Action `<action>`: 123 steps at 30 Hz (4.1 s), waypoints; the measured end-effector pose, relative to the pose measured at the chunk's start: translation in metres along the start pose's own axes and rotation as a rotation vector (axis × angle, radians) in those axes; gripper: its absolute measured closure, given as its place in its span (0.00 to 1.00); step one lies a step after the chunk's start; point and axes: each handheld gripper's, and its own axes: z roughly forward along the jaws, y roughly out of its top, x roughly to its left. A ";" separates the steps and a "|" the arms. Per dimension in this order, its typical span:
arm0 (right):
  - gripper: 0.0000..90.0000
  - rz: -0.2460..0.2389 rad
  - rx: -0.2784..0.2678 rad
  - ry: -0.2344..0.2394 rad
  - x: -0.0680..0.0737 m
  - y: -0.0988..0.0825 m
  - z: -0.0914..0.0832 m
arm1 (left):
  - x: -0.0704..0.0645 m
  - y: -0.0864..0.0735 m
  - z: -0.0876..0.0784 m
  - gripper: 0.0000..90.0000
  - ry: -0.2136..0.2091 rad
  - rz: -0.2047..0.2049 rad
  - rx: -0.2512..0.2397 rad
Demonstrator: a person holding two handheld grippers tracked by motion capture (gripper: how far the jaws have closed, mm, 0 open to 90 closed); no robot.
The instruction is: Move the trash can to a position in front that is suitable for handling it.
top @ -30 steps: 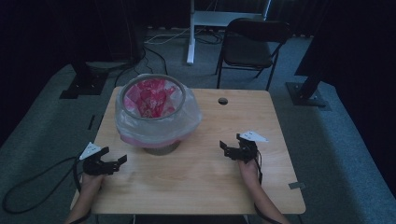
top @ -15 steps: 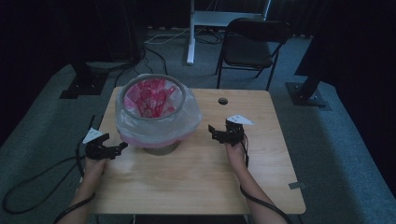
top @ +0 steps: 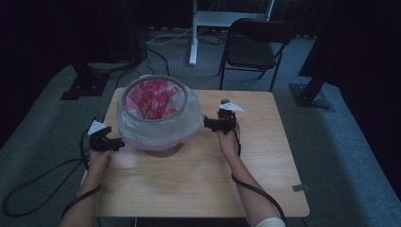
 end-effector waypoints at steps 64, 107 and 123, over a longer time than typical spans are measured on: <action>0.16 0.023 0.066 0.159 0.031 0.047 0.047 | -0.010 0.044 0.020 0.00 -0.011 0.014 -0.018; 0.17 0.046 0.079 0.120 0.013 0.016 -0.021 | -0.063 0.037 0.016 0.00 -0.095 0.082 0.026; 0.17 0.080 0.075 0.111 0.010 0.002 -0.047 | -0.083 0.029 0.008 0.00 -0.141 0.105 0.034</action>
